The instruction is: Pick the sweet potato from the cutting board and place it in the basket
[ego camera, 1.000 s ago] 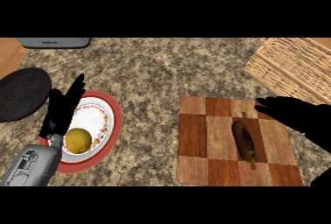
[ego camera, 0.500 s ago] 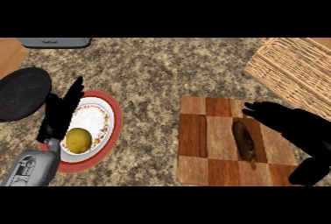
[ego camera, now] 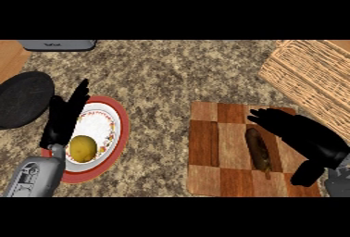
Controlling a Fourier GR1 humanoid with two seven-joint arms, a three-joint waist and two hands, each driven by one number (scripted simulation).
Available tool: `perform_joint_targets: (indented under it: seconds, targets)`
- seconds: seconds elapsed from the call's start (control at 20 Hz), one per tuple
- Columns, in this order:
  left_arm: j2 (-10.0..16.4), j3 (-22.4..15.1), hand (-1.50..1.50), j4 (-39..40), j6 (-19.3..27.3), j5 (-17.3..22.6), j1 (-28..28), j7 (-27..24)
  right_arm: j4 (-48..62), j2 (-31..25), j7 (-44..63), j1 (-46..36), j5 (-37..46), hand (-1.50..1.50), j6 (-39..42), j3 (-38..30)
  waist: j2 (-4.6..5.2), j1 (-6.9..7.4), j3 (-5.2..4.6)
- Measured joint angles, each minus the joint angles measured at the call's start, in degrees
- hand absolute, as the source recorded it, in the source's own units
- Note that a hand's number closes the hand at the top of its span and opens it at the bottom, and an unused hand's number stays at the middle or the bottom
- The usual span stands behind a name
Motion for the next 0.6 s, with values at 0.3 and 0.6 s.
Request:
perform_joint_targets:
  seconds: [0.3,0.6]
  targets:
    - [-1.5,0.5,0.00,-1.6,-0.5,-1.7,2.4,-1.0,3.6,2.9,-2.4,-0.3,3.7,-1.50,-1.6,0.2,-0.03,0.01,-0.01]
    - [-1.8,2.2,0.00,-0.9,-2.1,-2.5,1.1,-0.4,5.5,6.2,-2.2,-1.0,7.4,-1.50,-2.0,1.1,-0.03,-0.03,-0.02]
